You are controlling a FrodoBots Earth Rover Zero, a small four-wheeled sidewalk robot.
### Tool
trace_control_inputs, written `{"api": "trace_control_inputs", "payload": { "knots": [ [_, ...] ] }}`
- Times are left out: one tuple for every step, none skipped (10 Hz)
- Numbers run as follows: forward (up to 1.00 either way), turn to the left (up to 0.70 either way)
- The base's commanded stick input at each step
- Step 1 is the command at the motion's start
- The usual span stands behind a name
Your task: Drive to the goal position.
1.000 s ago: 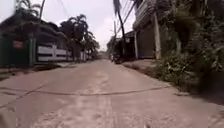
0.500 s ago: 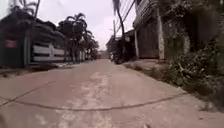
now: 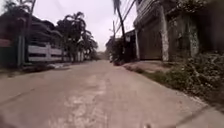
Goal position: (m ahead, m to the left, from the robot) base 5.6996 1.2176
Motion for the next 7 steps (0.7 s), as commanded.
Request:
{"api": "trace_control_inputs", "payload": {
  "knots": [
    [1.0, 0.02],
    [1.0, 0.02],
    [1.0, 0.02],
    [1.0, 0.02],
    [1.0, 0.02],
    [1.0, 0.02],
    [1.0, 0.02]
  ]
}}
